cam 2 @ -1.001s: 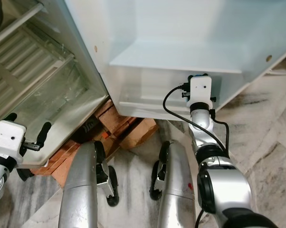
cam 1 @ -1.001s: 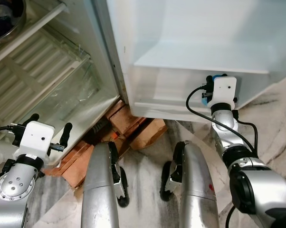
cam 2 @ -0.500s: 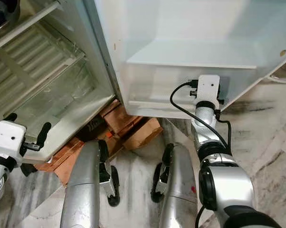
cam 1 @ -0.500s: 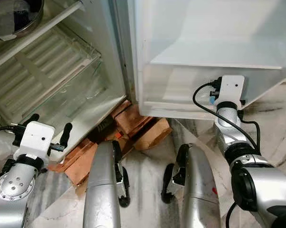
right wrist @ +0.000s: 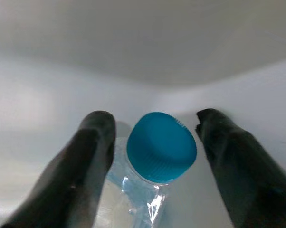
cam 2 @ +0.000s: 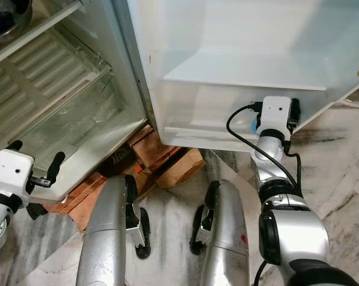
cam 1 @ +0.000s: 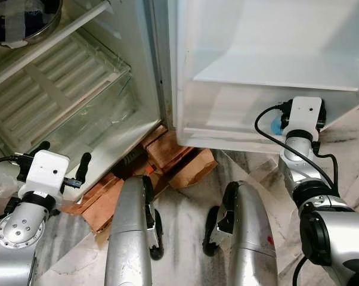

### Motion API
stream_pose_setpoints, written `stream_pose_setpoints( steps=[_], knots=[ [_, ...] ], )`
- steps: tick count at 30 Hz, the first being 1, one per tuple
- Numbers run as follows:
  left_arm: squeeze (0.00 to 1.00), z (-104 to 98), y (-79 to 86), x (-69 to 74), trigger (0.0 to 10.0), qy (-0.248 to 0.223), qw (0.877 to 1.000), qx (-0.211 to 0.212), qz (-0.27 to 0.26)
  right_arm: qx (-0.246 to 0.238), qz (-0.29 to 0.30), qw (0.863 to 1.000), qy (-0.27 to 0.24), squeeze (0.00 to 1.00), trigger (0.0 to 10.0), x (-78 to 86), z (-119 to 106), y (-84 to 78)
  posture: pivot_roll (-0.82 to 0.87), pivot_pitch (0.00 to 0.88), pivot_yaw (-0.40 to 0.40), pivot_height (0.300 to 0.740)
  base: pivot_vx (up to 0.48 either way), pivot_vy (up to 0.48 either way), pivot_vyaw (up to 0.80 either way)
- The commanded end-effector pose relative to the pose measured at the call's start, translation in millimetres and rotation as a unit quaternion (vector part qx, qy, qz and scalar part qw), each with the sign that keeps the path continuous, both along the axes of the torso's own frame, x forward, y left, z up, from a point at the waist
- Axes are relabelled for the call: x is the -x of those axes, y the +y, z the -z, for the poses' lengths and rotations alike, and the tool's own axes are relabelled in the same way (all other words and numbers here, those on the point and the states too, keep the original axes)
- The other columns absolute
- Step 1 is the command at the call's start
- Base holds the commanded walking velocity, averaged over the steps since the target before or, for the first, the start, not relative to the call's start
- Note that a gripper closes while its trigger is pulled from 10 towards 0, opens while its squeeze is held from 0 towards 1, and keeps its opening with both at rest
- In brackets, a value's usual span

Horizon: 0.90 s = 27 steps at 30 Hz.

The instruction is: Restocking fridge

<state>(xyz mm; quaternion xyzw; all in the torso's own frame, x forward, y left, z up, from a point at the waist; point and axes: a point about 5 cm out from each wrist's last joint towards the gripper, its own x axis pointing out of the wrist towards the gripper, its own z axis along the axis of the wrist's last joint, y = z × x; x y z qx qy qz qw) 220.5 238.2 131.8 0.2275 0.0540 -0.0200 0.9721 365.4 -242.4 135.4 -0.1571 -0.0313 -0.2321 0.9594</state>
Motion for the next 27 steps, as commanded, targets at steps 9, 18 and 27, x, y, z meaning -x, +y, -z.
stream_pose_setpoints(
  steps=[9, 18, 27],
  knots=[
    [0.00, 11, -3.6, -7.2, 10.0, 0.007, 1.000, 0.008, -0.002, -0.022, -0.044, 0.999, -0.003, 1.00, 10.0, -0.2, 1, 4.6, 0.22, 0.278, 0.024, 0.547, 0.000, 0.000, 0.00],
    [0.00, 13, -8.5, -20.9, 10.0, -0.005, 1.000, 0.015, 0.001, -0.022, -0.091, 0.995, -0.042, 1.00, 10.0, -3.8, -15, 11.5, 0.18, 0.233, 0.021, 0.547, 0.000, 0.000, 0.00],
    [0.00, 18, -12.5, -32.6, 10.0, -0.014, 1.000, 0.023, 0.003, -0.061, -0.150, 0.985, -0.061, 1.00, 10.0, -2.3, -20, 29.0, 0.14, 0.164, 0.005, 0.547, 0.000, 0.000, 0.00]
  ],
)
